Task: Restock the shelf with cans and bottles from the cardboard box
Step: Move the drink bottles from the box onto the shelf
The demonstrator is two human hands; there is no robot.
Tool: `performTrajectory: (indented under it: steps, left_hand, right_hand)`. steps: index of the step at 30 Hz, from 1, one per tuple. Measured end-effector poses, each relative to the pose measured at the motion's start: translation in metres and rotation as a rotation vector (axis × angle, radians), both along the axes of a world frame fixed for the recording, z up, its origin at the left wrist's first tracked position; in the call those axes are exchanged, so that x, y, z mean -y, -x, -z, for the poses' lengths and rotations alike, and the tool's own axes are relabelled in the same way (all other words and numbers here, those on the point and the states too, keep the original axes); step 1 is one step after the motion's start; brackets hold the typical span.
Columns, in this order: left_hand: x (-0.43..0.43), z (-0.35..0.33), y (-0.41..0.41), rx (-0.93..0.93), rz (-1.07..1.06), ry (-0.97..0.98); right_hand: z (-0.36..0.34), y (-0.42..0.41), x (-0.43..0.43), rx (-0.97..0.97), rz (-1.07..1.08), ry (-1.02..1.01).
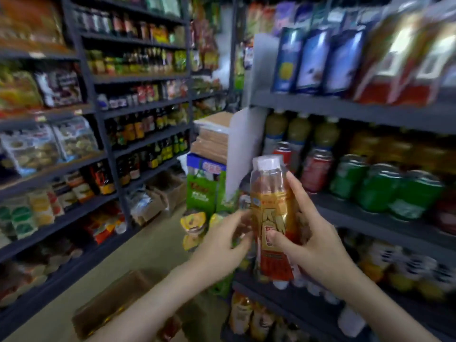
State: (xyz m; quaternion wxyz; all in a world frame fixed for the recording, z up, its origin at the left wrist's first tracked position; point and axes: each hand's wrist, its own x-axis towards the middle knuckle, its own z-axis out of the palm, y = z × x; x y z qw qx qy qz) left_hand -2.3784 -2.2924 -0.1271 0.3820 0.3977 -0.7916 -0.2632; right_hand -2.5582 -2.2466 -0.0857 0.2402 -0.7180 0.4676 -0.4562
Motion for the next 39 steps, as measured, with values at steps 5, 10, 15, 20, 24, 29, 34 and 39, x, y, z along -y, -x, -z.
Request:
performTrajectory:
  steps: [5,10,15,20,24,29,34,39]
  left_hand:
    - [-0.032,-0.079,0.109,-0.028,0.161,0.191]
    - [-0.03,-0.14,0.189,-0.004,0.176,0.395]
    - [0.025,-0.181,0.241,-0.084,-0.019,0.514]
    - [0.099,-0.201,0.266,-0.077,-0.201,0.426]
    - [0.136,-0.209,0.274,-0.068,-0.178,0.388]
    - [0.155,-0.21,0.274,-0.079,-0.064,0.439]
    - [0.164,-0.208,0.271,-0.055,-0.024,0.496]
    - [0.171,-0.207,0.271,-0.077,0.012,0.502]
  right_hand:
    - [-0.063,0.094,-0.071,0.066,0.12,0.15]
    - [-0.117,0.175,-0.096,0.138,0.267,0.269]
    - [-0.154,0.236,-0.071,0.169,0.361,0.398]
    - [-0.175,0.267,-0.006,0.255,0.311,0.458]
    - [-0.191,0.266,0.052,0.278,0.24,0.49]
    - [-0.191,0.262,0.103,0.128,0.238,0.427]
    - [-0.192,0.266,0.11,0.022,0.211,0.361]
    - [-0.189,0.271,0.109,-0.127,0.252,0.234]
